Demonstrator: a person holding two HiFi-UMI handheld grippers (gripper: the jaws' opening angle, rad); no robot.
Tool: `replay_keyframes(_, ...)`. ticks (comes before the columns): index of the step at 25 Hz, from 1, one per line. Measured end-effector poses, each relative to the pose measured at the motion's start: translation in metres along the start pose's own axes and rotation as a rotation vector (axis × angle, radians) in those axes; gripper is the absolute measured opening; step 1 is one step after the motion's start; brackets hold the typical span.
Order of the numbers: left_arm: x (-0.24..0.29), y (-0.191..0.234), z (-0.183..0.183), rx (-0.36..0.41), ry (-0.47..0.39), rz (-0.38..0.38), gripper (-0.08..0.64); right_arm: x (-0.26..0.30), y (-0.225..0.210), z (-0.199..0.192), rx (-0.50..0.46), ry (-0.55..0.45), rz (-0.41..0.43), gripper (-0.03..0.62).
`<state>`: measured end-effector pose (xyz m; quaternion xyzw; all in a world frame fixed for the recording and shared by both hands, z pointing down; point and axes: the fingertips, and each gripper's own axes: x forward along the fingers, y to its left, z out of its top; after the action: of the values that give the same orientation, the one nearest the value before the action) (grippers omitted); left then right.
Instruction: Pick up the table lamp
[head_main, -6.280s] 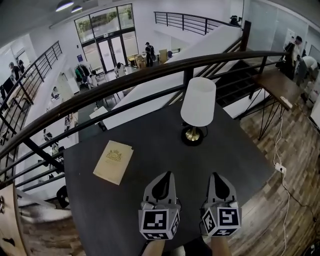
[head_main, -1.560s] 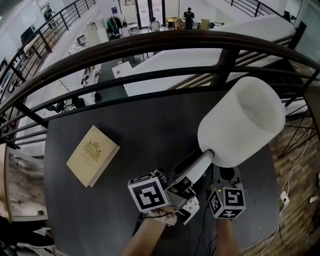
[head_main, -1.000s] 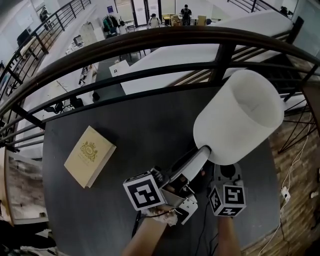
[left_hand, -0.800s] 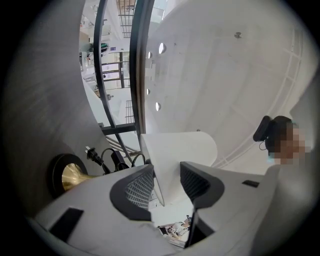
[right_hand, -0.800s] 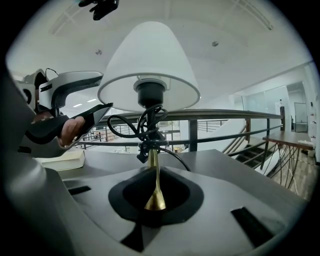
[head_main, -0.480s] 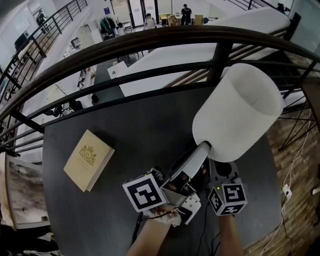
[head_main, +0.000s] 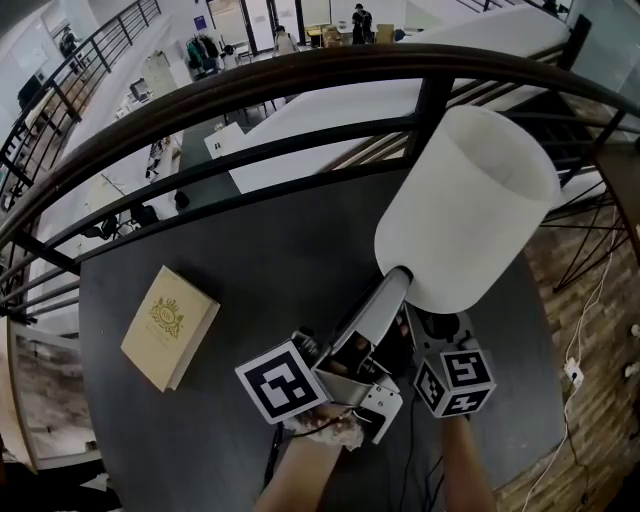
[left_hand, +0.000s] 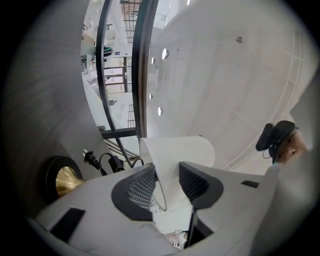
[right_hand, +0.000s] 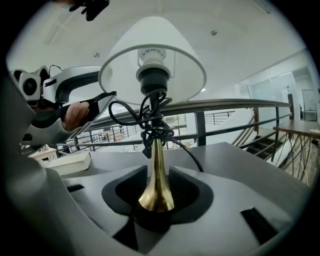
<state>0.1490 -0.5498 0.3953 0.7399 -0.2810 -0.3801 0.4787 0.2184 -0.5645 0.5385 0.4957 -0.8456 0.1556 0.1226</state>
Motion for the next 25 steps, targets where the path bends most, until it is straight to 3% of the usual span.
replay_keyframes(25, 0.015, -0.003, 0.004, 0.001, 0.012, -0.030, 0.169, 0.039, 0.000, 0.002, -0.039, 0.030, 0.033, 0.158)
